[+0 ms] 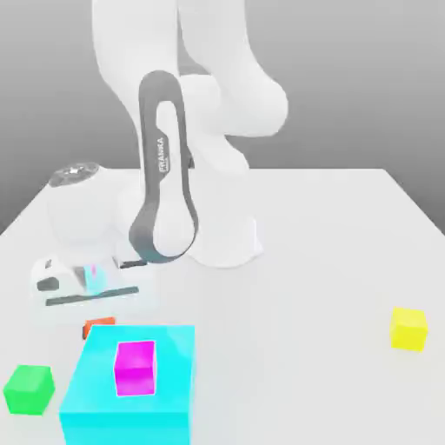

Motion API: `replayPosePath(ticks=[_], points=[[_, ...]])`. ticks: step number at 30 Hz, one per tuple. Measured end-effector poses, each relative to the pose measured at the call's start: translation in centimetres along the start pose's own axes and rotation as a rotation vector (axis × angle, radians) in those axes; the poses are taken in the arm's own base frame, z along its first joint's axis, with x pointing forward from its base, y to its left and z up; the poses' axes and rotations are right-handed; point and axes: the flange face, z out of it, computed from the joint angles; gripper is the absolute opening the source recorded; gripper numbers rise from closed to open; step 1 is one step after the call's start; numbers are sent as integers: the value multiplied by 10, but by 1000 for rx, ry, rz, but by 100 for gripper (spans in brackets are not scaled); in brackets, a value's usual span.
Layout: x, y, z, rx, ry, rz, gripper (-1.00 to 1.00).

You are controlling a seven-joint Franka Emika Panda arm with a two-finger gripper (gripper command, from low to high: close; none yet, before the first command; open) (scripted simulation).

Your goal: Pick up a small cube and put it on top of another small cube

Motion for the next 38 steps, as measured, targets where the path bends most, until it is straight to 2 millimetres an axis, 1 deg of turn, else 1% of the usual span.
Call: replayPosePath(ticks=[2, 10, 16, 17, 19, 21, 22, 24, 28, 29, 30, 33, 34, 38], points=[[2, 1, -6, -3, 4, -2, -100], [7, 3, -45, -10, 14, -5, -100], [1, 1, -66, -1, 3, 0, -100], [6, -3, -72, 4, 10, -20, -100], [24, -20, -88, 14, 20, -62, -100], [45, -40, -109, 22, 23, -91, -100], [55, -57, -120, 23, 23, -116, -100], [70, -97, -144, 22, 20, -174, -100], [89, -157, -196, 6, 17, -224, -100], [89, -161, -197, 5, 8, -213, -100], [89, -164, -191, 5, 3, -208, -100], [90, -166, -154, 5, -1, -203, -100], [90, -165, -142, 4, -1, -200, 100], [90, -165, -142, 4, -1, -200, 100]])
